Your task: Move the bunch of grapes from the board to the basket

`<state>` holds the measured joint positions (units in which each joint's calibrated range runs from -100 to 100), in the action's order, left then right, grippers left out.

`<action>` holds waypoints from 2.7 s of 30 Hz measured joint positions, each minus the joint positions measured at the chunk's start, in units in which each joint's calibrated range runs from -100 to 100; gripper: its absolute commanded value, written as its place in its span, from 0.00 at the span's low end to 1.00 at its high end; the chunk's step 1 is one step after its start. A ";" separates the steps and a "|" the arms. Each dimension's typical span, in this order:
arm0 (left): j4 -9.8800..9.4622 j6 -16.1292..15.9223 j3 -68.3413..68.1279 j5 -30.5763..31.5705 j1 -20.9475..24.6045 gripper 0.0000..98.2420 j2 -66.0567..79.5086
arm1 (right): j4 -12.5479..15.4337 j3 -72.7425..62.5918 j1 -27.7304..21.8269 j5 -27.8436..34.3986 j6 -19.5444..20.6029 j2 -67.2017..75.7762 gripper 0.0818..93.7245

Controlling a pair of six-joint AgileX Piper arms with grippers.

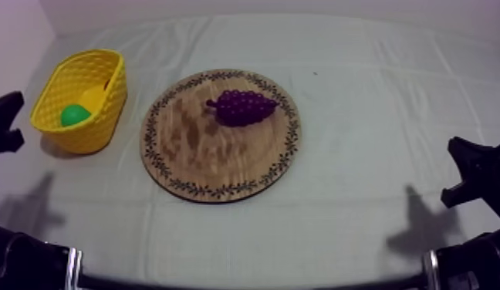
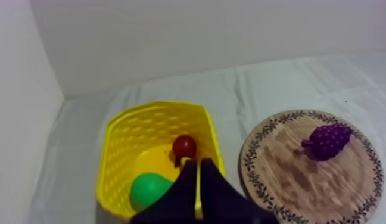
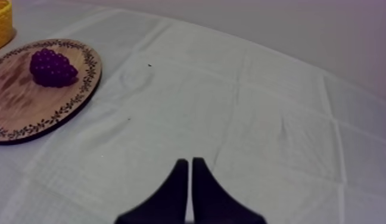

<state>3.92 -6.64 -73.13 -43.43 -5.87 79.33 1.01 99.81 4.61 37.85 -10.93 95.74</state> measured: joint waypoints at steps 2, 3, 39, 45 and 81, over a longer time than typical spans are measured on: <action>0.26 -0.94 4.09 -1.15 -0.59 0.00 -3.64 | 0.00 0.00 0.00 0.00 0.00 0.00 0.00; 0.36 -1.30 6.33 -1.66 -1.00 0.00 -5.68 | 0.00 0.00 0.00 0.00 0.00 0.00 0.00; -9.90 2.79 64.01 -14.22 -24.77 0.00 -67.95 | 0.00 0.00 0.00 0.00 -0.03 0.00 0.00; -10.29 0.79 67.07 -16.75 -25.55 0.41 -74.76 | 0.00 0.00 0.00 0.00 -0.03 0.00 0.00; -17.59 2.85 64.61 -4.22 -27.74 0.97 -105.49 | 0.00 0.00 0.00 0.00 0.04 0.00 0.00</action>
<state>-13.66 -3.78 -8.52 -47.65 -33.62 -26.17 1.01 99.81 4.61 37.85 -10.89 95.74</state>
